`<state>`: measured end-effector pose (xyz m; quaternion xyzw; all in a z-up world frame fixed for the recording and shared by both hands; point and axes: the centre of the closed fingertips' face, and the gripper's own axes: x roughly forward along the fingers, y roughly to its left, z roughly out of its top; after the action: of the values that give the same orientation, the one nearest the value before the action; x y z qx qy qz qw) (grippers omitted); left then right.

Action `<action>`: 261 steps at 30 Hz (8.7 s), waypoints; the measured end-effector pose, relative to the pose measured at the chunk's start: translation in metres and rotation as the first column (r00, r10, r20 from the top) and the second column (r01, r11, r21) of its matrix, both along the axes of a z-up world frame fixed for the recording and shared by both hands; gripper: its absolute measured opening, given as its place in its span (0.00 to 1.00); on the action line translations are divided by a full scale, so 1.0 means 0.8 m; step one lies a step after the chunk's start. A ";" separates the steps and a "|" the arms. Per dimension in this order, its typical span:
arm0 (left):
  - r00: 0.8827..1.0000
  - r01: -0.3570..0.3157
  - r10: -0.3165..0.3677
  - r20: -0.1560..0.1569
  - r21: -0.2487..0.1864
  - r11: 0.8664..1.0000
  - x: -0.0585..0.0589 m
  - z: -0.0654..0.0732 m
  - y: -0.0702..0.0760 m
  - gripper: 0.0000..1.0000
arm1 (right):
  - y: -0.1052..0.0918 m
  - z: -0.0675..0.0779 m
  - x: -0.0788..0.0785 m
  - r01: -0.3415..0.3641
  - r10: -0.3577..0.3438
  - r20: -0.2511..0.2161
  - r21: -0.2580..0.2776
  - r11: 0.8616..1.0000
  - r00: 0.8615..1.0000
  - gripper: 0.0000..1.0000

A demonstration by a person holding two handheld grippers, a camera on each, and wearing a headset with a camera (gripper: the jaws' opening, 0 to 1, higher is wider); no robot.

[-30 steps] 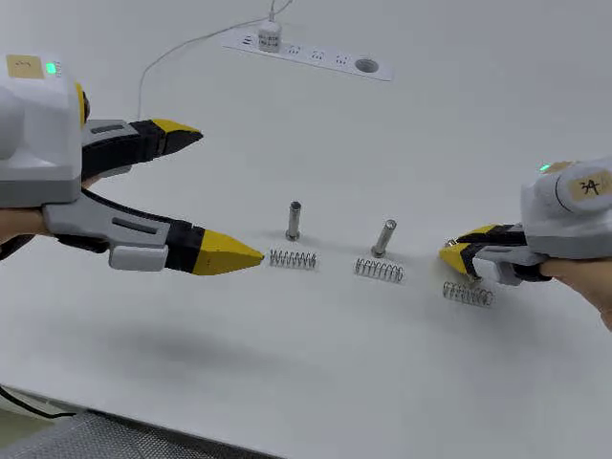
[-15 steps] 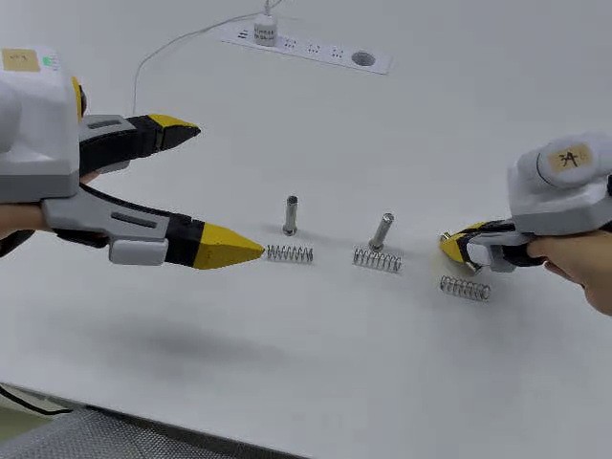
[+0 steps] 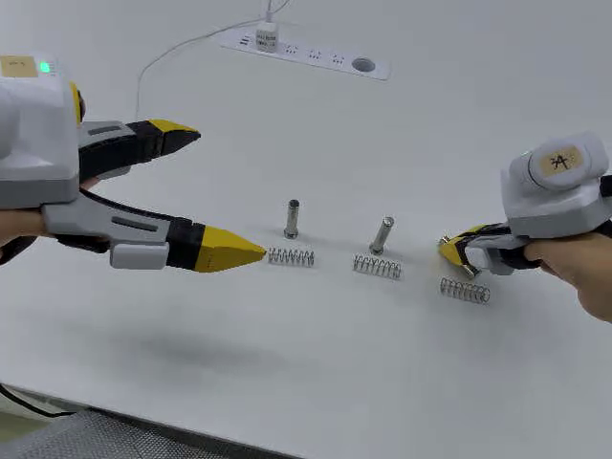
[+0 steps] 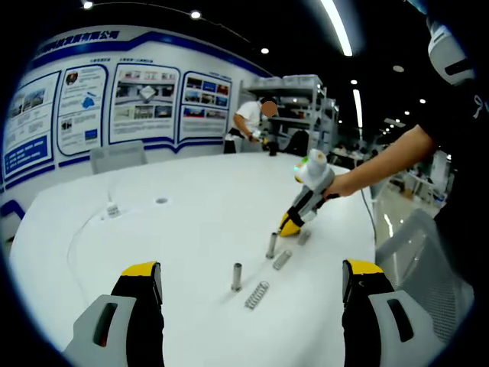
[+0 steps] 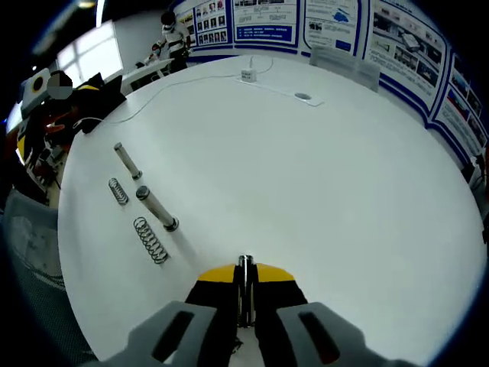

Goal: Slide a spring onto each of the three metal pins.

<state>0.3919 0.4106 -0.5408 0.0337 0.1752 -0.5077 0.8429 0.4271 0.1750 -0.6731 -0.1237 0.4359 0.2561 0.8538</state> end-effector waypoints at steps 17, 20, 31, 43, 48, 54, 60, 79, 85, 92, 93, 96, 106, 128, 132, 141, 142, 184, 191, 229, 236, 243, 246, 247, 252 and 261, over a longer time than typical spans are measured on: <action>1.000 0.002 -0.002 0.002 -0.007 1.000 -0.006 0.005 -0.010 1.00 | -0.006 0.021 -0.002 0.028 -0.032 0.062 0.055 0.998 0.998 0.07; 1.000 0.006 -0.006 0.005 -0.007 1.000 -0.007 0.006 -0.011 1.00 | -0.006 0.025 -0.002 0.028 -0.033 0.076 0.067 0.997 0.997 0.07; 1.000 0.008 -0.008 0.007 -0.003 1.000 -0.003 0.006 -0.006 1.00 | -0.007 0.033 -0.004 0.019 -0.032 0.128 0.105 0.994 0.991 0.07; 1.000 0.011 -0.011 0.006 -0.001 1.000 -0.002 0.006 -0.006 1.00 | -0.011 0.045 -0.006 0.012 -0.037 0.181 0.137 0.991 0.983 0.07; 1.000 0.011 -0.011 0.007 -0.001 1.000 -0.003 0.006 -0.005 1.00 | -0.010 0.051 -0.009 0.002 -0.036 0.212 0.159 0.987 0.976 0.07; 1.000 0.011 -0.011 0.003 0.005 1.000 -0.004 0.005 -0.003 1.00 | -0.009 0.051 -0.010 0.004 -0.050 0.242 0.187 0.982 0.969 0.07; 1.000 0.006 -0.006 0.003 0.013 1.000 -0.007 0.006 -0.003 1.00 | -0.011 0.051 -0.014 0.013 -0.075 0.269 0.225 0.974 0.960 0.07; 1.000 0.012 -0.012 -0.005 0.022 1.000 -0.010 0.006 -0.009 1.00 | -0.012 0.054 -0.012 0.021 -0.123 0.335 0.294 0.956 0.934 0.08; 1.000 0.008 -0.007 -0.007 0.026 1.000 -0.010 0.006 -0.006 1.00 | -0.014 0.055 -0.017 0.014 -0.118 0.355 0.282 0.959 0.927 0.08; 1.000 0.014 -0.014 -0.008 0.025 1.000 -0.013 0.005 -0.010 1.00 | -0.016 0.055 -0.023 0.007 -0.104 0.360 0.261 0.965 0.927 0.08; 1.000 0.016 -0.016 -0.009 0.025 1.000 -0.014 0.005 -0.011 1.00 | -0.016 0.055 -0.024 0.008 -0.104 0.357 0.260 0.966 0.928 0.08; 1.000 0.019 -0.019 -0.010 0.026 0.999 -0.015 0.004 -0.012 1.00 | -0.018 0.057 -0.025 0.017 -0.112 0.352 0.262 0.965 0.929 0.09; 1.000 0.016 -0.016 0.000 0.022 1.000 -0.015 0.009 -0.011 1.00 | -0.025 0.070 -0.029 0.002 -0.095 0.342 0.261 0.965 0.935 0.16; 1.000 -0.001 0.001 -0.005 0.030 1.000 -0.014 0.008 0.001 1.00 | -0.008 0.006 -0.068 -0.430 0.431 0.157 -0.037 0.902 0.889 0.19; 1.000 -0.012 0.012 0.002 0.012 1.000 -0.011 0.013 0.001 1.00 | -0.009 0.002 -0.067 -0.450 0.451 0.138 -0.040 0.892 0.882 0.19; 1.000 -0.009 0.010 -0.008 0.018 1.000 -0.009 0.010 -0.001 1.00 | -0.007 -0.001 -0.073 -0.476 0.475 0.099 -0.008 0.879 0.875 0.17; 1.000 -0.007 0.007 -0.009 0.020 1.000 -0.010 0.009 -0.001 1.00 | -0.007 -0.001 -0.073 -0.477 0.475 0.097 -0.007 0.879 0.874 0.17; 0.992 0.127 -0.127 -0.009 0.023 0.992 -0.042 0.005 -0.043 0.92 | 0.026 0.067 -0.112 -0.512 0.507 0.140 -0.001 0.859 0.850 0.10; 0.979 0.201 -0.202 0.011 0.056 0.978 -0.056 -0.001 -0.065 0.85 | 0.057 0.098 -0.120 -0.544 0.534 0.176 0.013 0.839 0.827 0.10; 0.915 0.395 -0.400 0.052 0.087 0.914 -0.109 -0.017 -0.155 0.41 | 0.133 0.135 -0.160 -0.671 0.654 0.184 0.051 0.740 0.734 0.10; 0.907 0.415 -0.418 0.042 0.072 0.907 -0.112 -0.014 -0.158 0.28 | 0.139 0.132 -0.167 -0.696 0.681 0.173 0.045 0.716 0.712 0.10; 0.898 0.438 -0.440 0.011 0.077 0.896 -0.117 -0.018 -0.158 0.20 | 0.140 0.131 -0.169 -0.702 0.687 0.169 0.043 0.711 0.706 0.10; 0.895 0.443 -0.445 0.014 0.080 0.893 -0.119 -0.019 -0.158 0.18 | 0.141 0.132 -0.169 -0.703 0.688 0.170 0.046 0.709 0.705 0.10; 0.895 0.443 -0.446 0.012 0.080 0.893 -0.120 -0.019 -0.158 0.17 | 0.141 0.132 -0.169 -0.704 0.689 0.170 0.045 0.709 0.704 0.10; 0.885 0.464 -0.465 0.000 0.078 0.883 -0.127 -0.021 -0.160 0.14 | 0.145 0.134 -0.172 -0.712 0.696 0.176 0.049 0.701 0.696 0.10; 0.868 0.489 -0.495 0.039 0.112 0.865 -0.132 -0.019 -0.157 0.10 | 0.147 0.138 -0.176 -0.716 0.699 0.176 0.051 0.696 0.693 0.10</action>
<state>0.2863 0.2853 -0.5558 0.1354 0.1576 -0.6951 0.6882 0.2863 0.2929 -0.5629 -0.2508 0.2765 0.5805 0.7237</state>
